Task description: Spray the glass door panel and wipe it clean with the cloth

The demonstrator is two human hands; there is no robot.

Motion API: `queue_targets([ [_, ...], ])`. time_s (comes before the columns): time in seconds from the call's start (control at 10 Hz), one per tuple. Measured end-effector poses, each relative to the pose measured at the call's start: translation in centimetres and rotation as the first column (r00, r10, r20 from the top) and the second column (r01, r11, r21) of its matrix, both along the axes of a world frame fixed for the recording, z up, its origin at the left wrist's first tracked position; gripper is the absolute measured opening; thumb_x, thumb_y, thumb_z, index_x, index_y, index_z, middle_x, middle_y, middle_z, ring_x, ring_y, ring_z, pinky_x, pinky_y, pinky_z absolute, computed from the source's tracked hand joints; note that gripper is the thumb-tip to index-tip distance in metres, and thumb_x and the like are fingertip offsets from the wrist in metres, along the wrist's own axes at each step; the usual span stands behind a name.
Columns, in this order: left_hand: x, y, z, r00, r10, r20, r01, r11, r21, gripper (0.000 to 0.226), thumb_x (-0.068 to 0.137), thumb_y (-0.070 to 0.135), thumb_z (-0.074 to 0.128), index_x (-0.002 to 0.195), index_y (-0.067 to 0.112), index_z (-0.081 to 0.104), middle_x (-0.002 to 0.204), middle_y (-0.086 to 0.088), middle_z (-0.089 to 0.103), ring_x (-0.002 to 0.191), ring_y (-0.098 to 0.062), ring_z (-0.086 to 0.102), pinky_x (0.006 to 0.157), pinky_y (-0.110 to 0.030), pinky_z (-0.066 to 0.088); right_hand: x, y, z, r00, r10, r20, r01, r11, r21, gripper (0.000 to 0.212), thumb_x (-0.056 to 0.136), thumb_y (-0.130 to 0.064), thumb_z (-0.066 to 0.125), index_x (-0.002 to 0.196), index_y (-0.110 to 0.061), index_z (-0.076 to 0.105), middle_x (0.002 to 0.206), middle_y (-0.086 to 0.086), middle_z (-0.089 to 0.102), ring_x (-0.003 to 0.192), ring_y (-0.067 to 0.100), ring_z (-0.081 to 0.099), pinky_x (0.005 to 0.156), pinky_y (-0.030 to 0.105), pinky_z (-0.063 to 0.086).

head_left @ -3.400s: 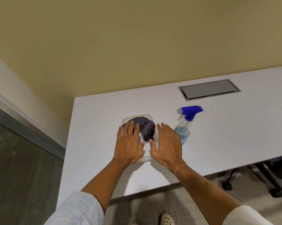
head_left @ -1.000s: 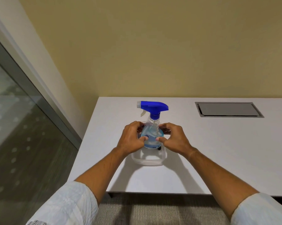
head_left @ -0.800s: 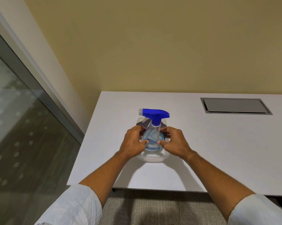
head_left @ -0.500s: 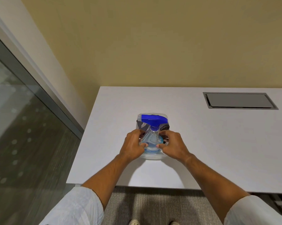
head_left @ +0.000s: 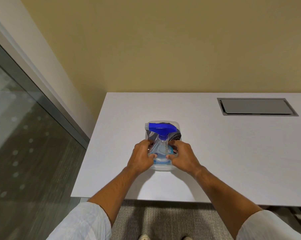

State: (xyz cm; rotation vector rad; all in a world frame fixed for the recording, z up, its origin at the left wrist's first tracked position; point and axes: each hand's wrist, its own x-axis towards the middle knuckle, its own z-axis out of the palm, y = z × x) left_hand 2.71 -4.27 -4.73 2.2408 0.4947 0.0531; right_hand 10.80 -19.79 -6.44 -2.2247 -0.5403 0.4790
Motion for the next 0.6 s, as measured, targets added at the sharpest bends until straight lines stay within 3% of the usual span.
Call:
queue_targets([
  [0.2, -1.0, 0.2, 0.9, 0.999, -0.037, 0.013, 0.036, 0.997, 0.066, 0.061, 0.079, 0.023, 0.078, 0.133, 0.012, 0.051, 0.13, -0.007, 0.06, 0.115, -0.018, 0.058, 0.091, -0.024, 0.048, -0.7, -0.2, 0.1, 0.994, 0.013, 0.105, -0.013, 1.0, 0.008, 0.056, 0.078, -0.021, 0.081, 0.128, -0.016, 0.056, 0.12, 0.002, 0.064, 0.107, 0.018, 0.062, 0.09, 0.032, 0.057],
  [0.3, -2.6, 0.5, 2.0, 0.994, -0.067, 0.09, 0.054, 0.989, 0.134, 0.085, 0.077, 0.044, 0.075, 0.146, 0.013, 0.035, 0.145, -0.007, 0.047, 0.131, -0.02, 0.044, 0.098, -0.017, 0.031, -1.5, -0.7, 0.5, 0.98, 0.028, 0.195, -0.039, 0.998, 0.05, 0.071, 0.079, -0.036, 0.077, 0.139, -0.018, 0.043, 0.132, 0.001, 0.056, 0.116, 0.013, 0.055, 0.097, 0.03, 0.052],
  [0.4, -3.6, 1.2, 2.6, 0.991, -0.078, 0.106, 0.051, 0.97, 0.237, 0.105, 0.075, 0.064, 0.06, 0.154, 0.015, 0.013, 0.161, -0.005, 0.02, 0.148, -0.02, 0.018, 0.113, -0.026, 0.019, -2.1, -1.1, 1.6, 0.955, 0.005, 0.297, -0.032, 0.996, 0.085, 0.084, 0.08, -0.045, 0.072, 0.148, -0.017, 0.032, 0.146, 0.002, 0.046, 0.13, 0.015, 0.046, 0.105, 0.032, 0.045],
  [0.5, -3.7, 2.8, 3.6, 0.97, -0.042, 0.239, -0.05, 0.93, 0.364, 0.116, 0.071, 0.079, 0.047, 0.156, 0.014, 0.001, 0.164, -0.006, 0.002, 0.149, -0.016, -0.004, 0.12, -0.038, 0.01, -2.1, -1.5, 3.8, 0.898, -0.049, 0.438, -0.004, 0.993, 0.121, 0.095, 0.079, -0.052, 0.067, 0.154, -0.016, 0.021, 0.159, 0.002, 0.029, 0.145, 0.018, 0.028, 0.115, 0.034, 0.029],
  [0.6, -3.2, 3.6, 4.9, 0.952, -0.068, 0.298, -0.062, 0.911, 0.408, 0.116, 0.071, 0.077, 0.049, 0.156, 0.012, 0.004, 0.164, -0.01, 0.005, 0.15, -0.021, 0.0, 0.121, -0.041, 0.01, -1.6, -1.7, 4.9, 0.853, -0.054, 0.519, 0.001, 0.995, 0.101, 0.098, 0.079, -0.054, 0.065, 0.155, -0.016, 0.016, 0.163, 0.002, 0.02, 0.15, 0.019, 0.018, 0.119, 0.038, 0.023],
])
